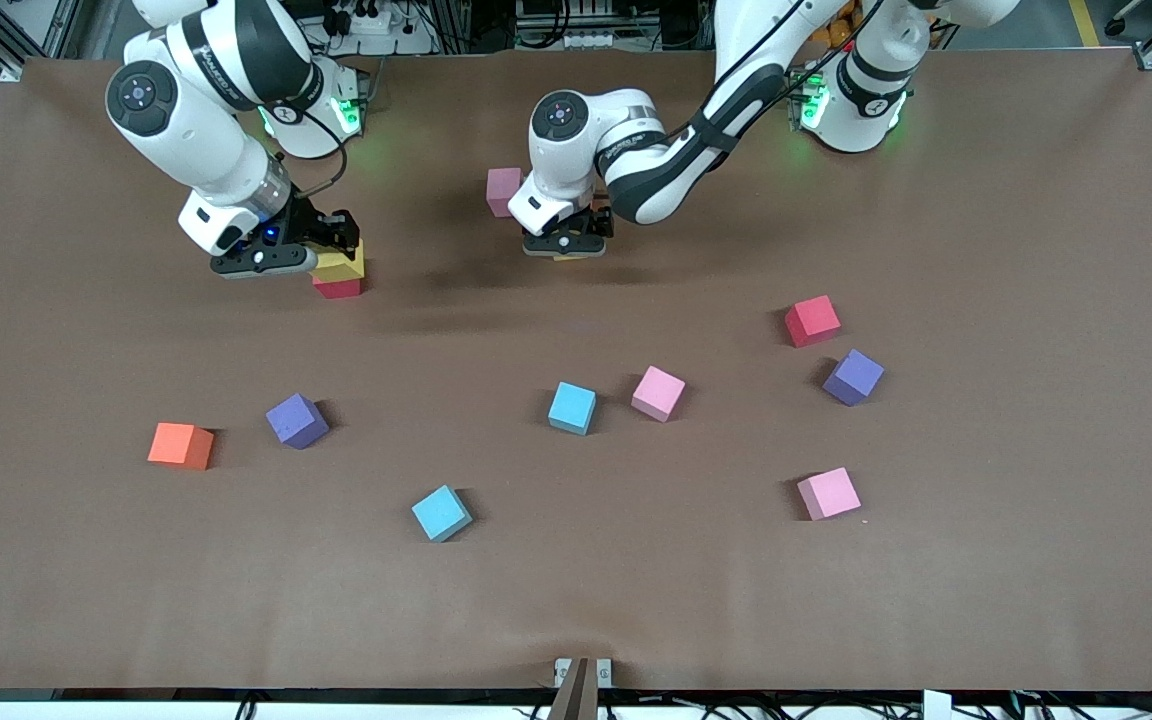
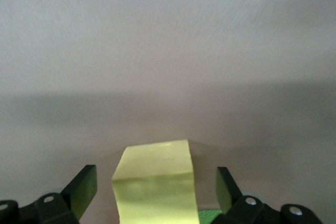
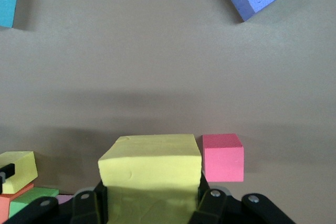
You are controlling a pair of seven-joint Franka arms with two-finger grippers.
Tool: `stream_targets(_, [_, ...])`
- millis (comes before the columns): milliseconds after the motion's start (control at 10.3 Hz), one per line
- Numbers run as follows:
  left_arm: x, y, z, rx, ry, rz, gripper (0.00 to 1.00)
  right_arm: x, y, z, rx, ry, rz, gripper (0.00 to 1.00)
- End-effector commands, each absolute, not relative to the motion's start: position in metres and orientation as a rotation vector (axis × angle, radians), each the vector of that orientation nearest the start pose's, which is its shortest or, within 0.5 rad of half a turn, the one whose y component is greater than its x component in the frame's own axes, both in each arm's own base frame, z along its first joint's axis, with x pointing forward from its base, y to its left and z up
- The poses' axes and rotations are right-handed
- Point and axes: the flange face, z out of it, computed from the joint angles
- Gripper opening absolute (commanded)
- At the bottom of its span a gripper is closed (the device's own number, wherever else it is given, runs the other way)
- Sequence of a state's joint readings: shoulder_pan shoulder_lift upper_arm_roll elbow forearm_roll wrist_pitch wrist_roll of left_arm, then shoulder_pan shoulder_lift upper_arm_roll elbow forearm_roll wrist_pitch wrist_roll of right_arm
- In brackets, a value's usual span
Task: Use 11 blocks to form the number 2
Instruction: 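Open the left gripper and lift it off the placed cube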
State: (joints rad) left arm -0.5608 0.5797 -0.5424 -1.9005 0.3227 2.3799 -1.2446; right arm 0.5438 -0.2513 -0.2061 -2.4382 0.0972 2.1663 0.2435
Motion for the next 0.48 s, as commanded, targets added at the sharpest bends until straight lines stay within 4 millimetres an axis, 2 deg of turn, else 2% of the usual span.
stream_targets(0, [0.347, -0.545, 0.267, -3.166, -0.120, 0.071, 1.00, 0.428, 0.153, 0.397, -3.029, -0.088, 0.083, 0.36])
stream_targets(193, [0.399, -0.532, 0.293, -3.171, -0.467, 0.114, 1.00, 0.428, 0.153, 0.397, -3.029, -0.086, 0.083, 0.36])
stream_targets(387, [0.445, -0.518, 0.297, -3.102, -0.906, 0.131, 1.00, 0.430, 0.153, 0.396, -3.029, -0.081, 0.079, 0.36])
